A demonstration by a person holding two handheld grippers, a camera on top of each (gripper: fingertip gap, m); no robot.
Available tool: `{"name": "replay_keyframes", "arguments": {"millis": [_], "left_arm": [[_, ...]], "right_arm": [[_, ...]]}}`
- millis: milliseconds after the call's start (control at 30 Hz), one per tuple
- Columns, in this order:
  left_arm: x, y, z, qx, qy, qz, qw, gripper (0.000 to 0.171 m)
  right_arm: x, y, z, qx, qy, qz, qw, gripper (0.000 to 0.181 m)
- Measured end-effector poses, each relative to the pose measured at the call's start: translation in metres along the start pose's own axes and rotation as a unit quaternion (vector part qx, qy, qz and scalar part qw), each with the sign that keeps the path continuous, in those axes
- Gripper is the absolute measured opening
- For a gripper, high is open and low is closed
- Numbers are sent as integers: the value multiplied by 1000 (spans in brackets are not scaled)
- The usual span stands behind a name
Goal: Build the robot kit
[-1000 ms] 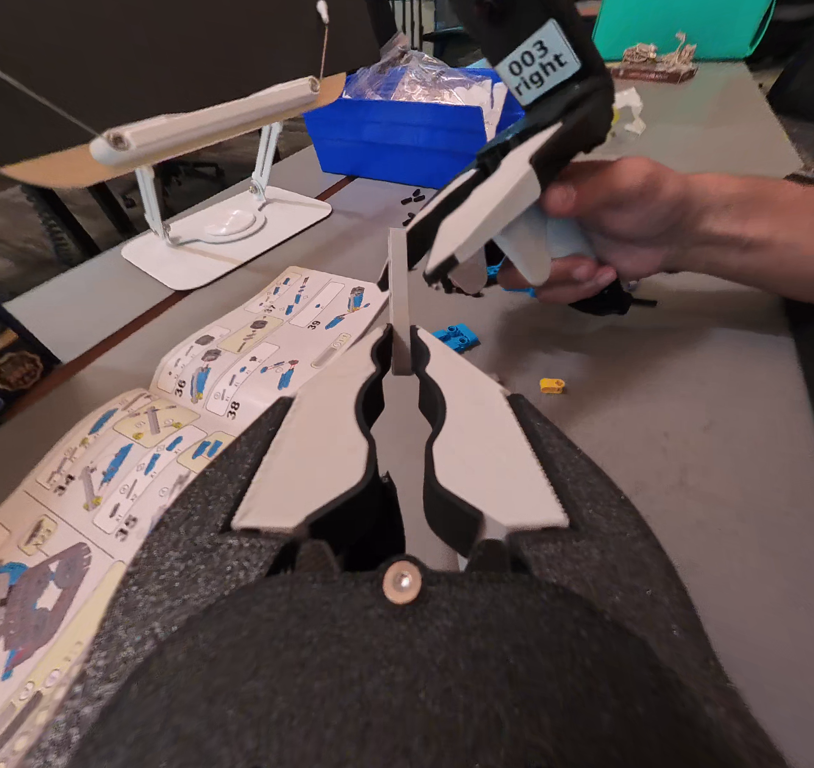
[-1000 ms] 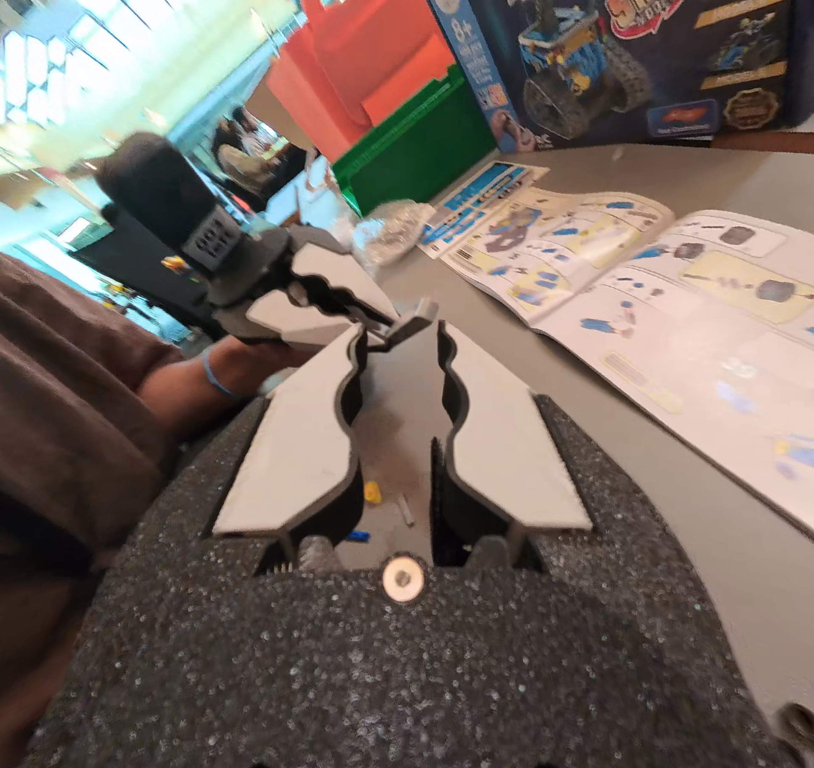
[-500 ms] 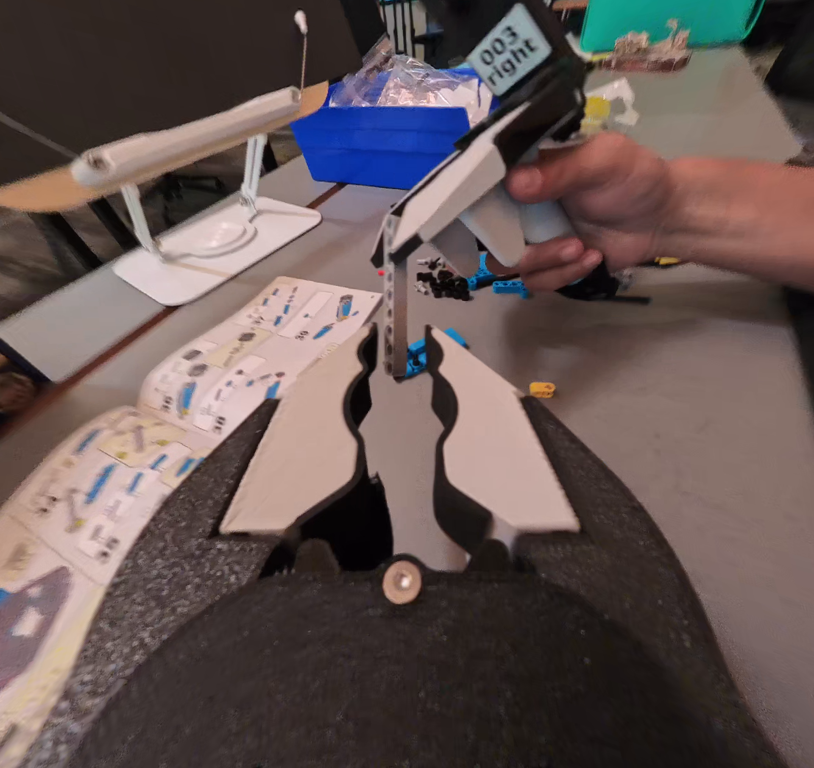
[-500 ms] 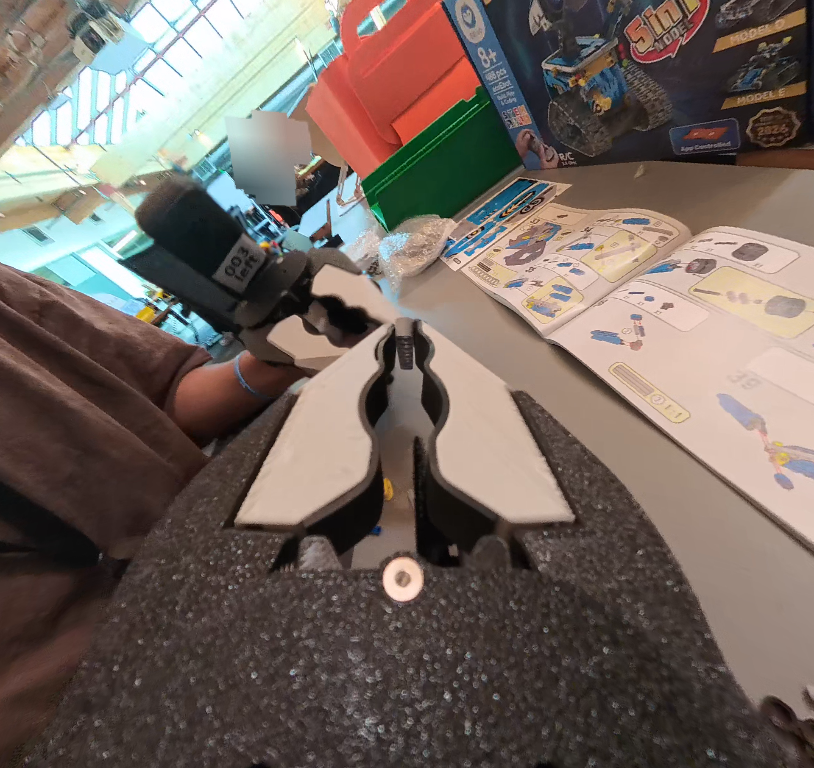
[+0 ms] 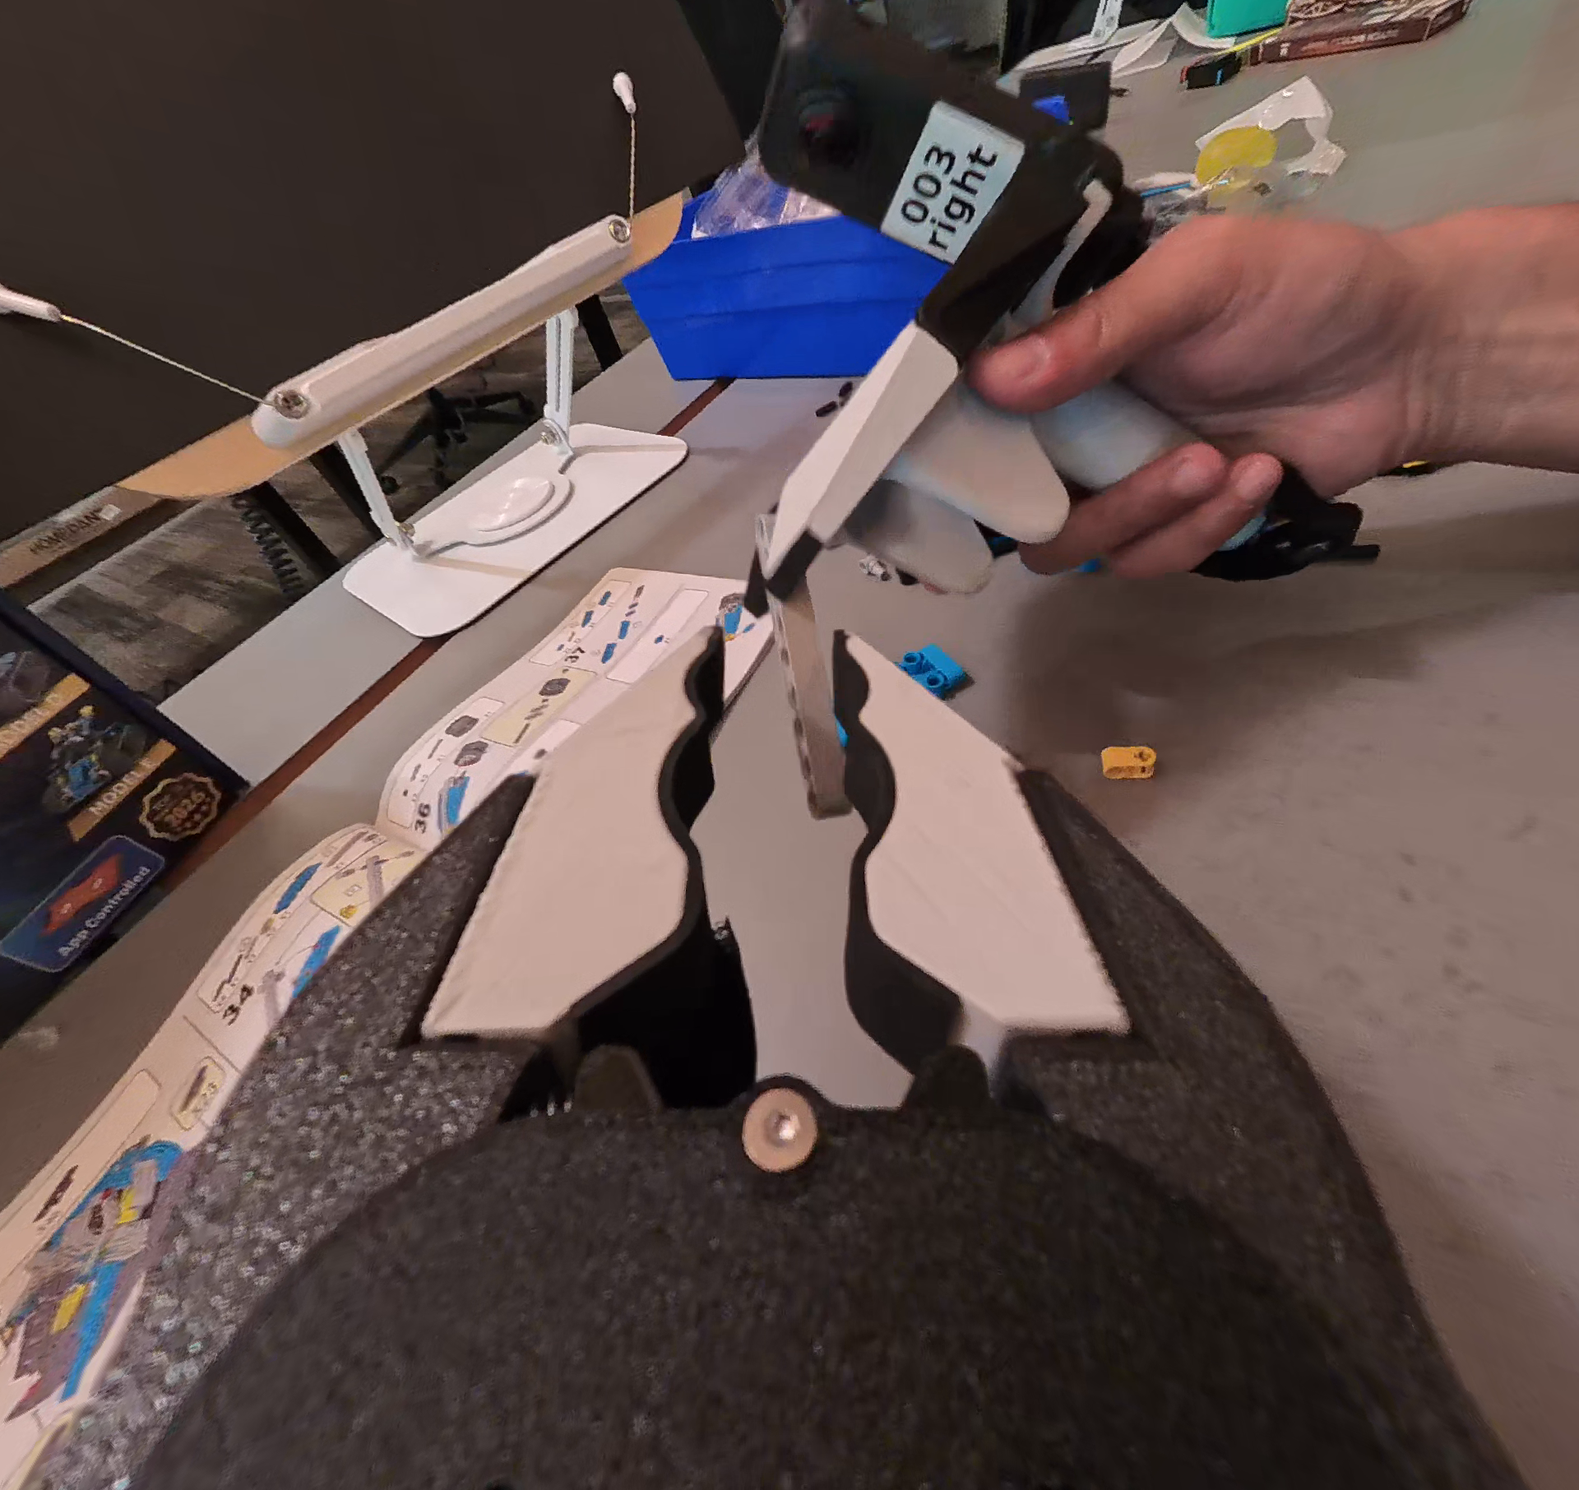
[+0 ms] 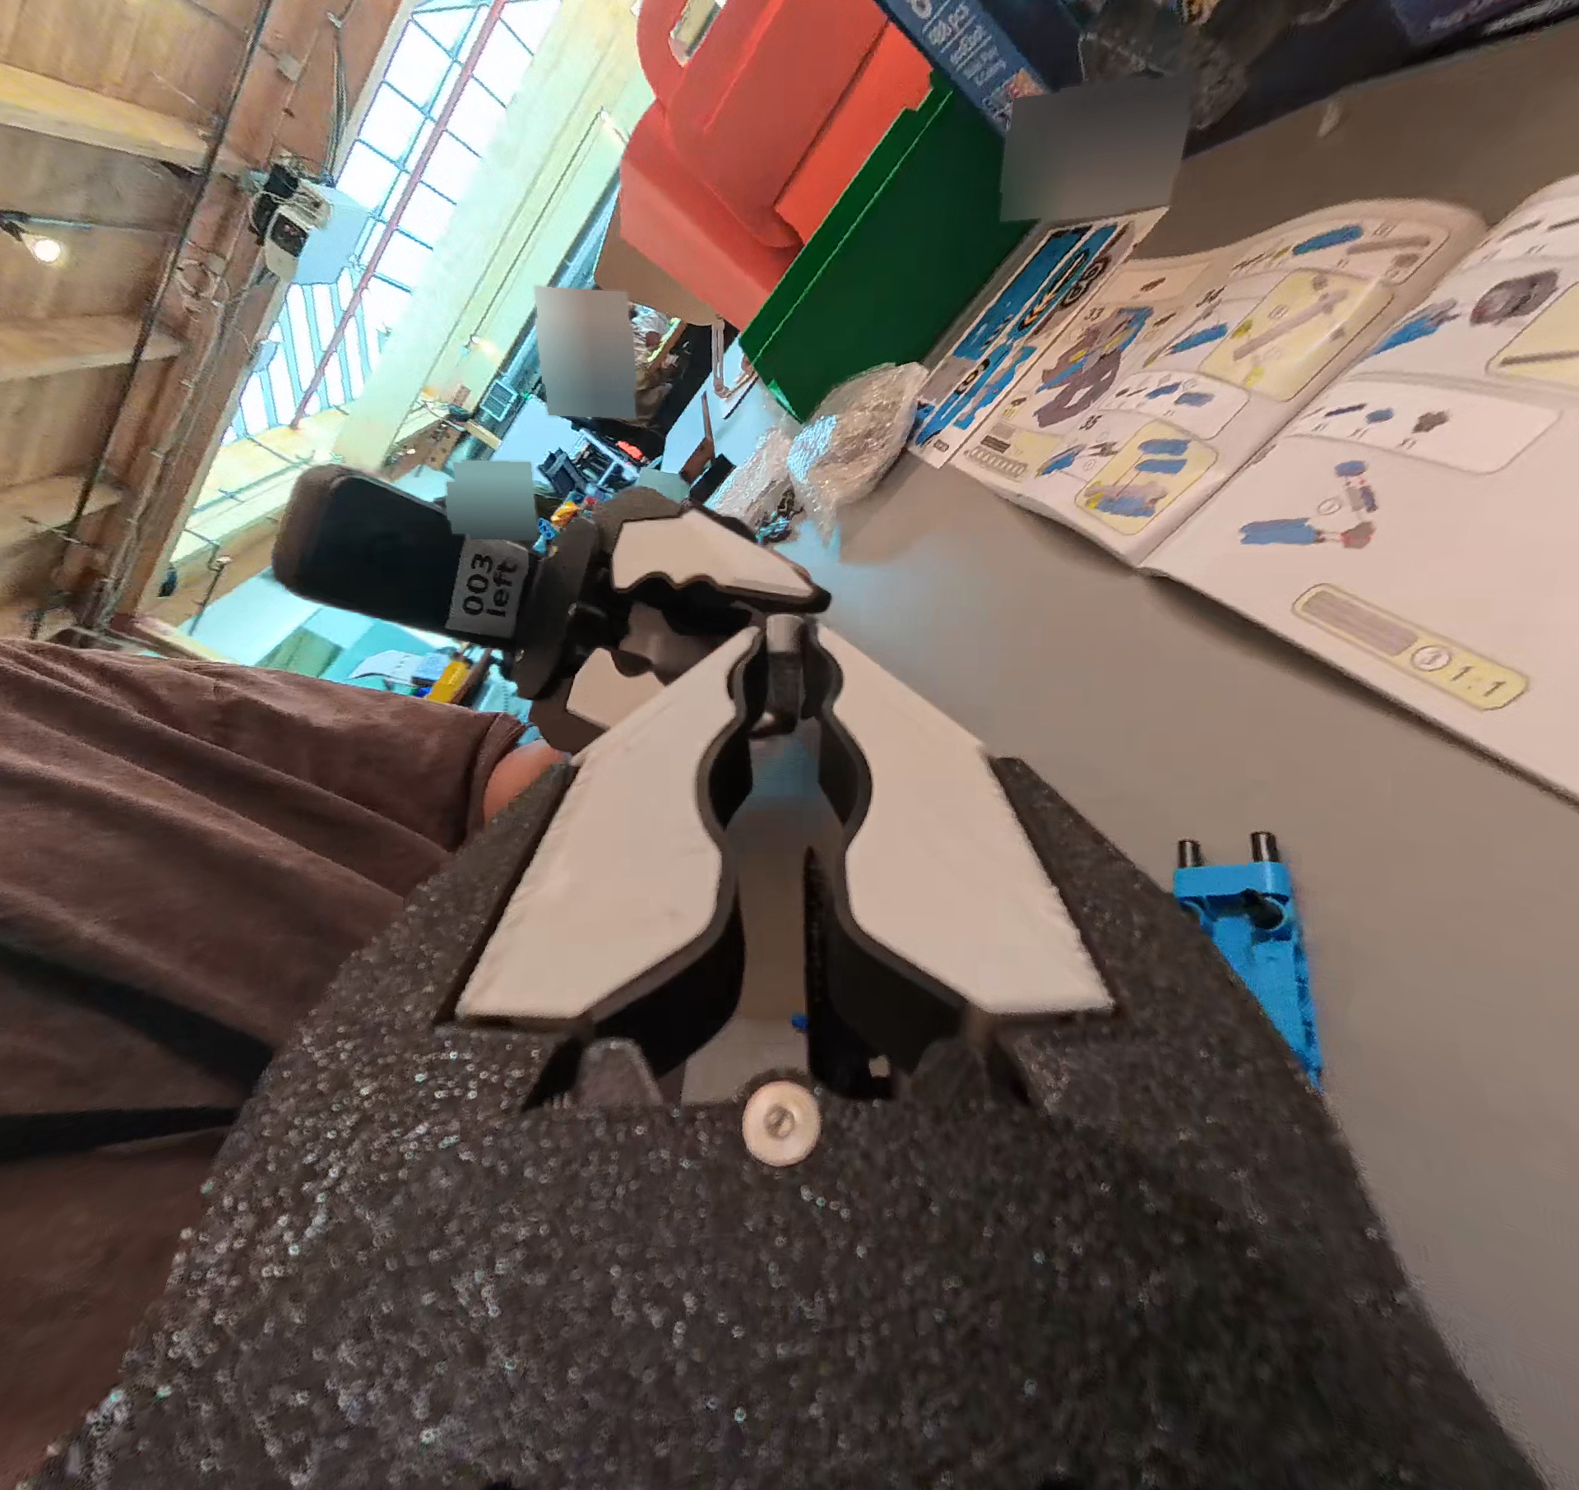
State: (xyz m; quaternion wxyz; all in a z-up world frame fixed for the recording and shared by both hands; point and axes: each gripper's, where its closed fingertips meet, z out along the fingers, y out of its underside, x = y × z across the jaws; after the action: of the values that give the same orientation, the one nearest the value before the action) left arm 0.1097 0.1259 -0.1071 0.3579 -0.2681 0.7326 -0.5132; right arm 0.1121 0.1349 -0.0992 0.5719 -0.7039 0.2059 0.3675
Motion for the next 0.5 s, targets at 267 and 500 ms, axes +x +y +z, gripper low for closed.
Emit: {"name": "replay_keyframes", "arguments": {"millis": [267,500], "left_arm": [[0,-8,-4,14,-5,15,1000,7],[-10,-11,-8,37,41,-128,990,6]], "right_arm": [[-5,-4,-4,16,-57,63,996,12],[-6,-12,-10,33,-62,80,994,26]]}}
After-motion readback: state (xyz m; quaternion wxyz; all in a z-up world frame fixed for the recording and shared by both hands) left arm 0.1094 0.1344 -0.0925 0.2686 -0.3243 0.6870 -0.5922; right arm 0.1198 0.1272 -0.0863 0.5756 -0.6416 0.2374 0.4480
